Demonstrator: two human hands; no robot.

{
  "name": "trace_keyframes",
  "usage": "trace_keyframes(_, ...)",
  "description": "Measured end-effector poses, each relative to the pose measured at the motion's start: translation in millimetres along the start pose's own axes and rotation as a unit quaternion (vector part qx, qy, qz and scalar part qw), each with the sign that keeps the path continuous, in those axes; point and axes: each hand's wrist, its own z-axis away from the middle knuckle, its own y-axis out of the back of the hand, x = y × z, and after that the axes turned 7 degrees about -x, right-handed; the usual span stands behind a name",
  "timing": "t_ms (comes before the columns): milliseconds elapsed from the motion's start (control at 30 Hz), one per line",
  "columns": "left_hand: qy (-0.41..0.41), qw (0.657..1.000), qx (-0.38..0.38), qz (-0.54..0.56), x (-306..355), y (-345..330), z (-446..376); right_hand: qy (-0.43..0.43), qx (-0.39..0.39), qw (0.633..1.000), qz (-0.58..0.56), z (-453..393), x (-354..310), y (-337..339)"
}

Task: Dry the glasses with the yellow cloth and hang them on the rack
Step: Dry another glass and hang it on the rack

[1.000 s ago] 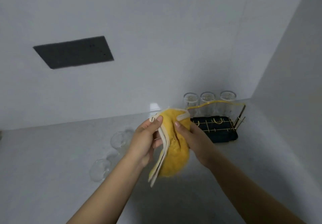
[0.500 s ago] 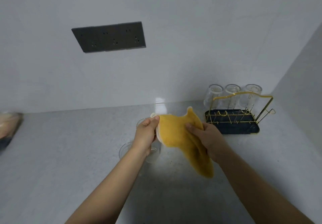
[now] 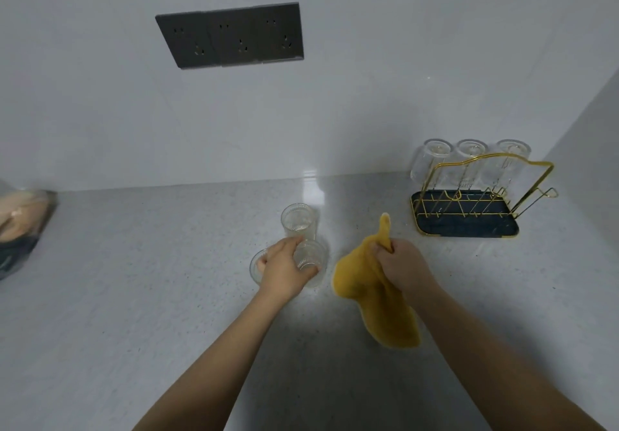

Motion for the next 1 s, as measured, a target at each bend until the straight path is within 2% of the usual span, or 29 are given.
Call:
trace_keyframes(67,-0.011,0.999,-0.034,-0.033,-6.8,-5.7,-6.9,-0.011,0.002,1.000,0.007,-1.2,-2.5,-5.6)
trace_keyframes(267,0.011,0.973,-0.052,-0.224,-8.5,-16.2,-22.9,-0.054,0.002,0.999,-0.004,-6.0,-6.8,-10.8)
trace_keyframes(367,0.021,0.967,-0.051,-0.247,-7.9,-19.6,-29.6,-0.059,0.004,0.998,-0.021,-5.5,-3.1,-8.4)
trace_keyframes(467,0.003,0.975,-0.034,-0.219,-3.9,-21.1,-31.7,-0.074,0.016,0.996,-0.047,-3.7,3.1,0.6)
trace_keyframes(567,-0.017,0.992,-0.014,-0.126,10.8,-16.2,-28.0,-0.064,0.035,0.995,-0.073,1.4,8.0,16.2)
trace_keyframes(700,-0.029,0.994,-0.047,0.097,50.2,5.1,-15.5,-0.041,0.046,0.990,-0.128,13.7,11.0,40.0)
trace_keyframes(867,-0.035,0.929,-0.107,0.353,103.8,12.8,-3.2,0.014,0.019,0.982,-0.189,33.6,3.4,64.3)
trace_keyframes(1000,-0.041,0.866,-0.143,0.477,149.7,5.8,7.6,0.009,0.010,0.966,-0.257,40.3,-2.4,77.5)
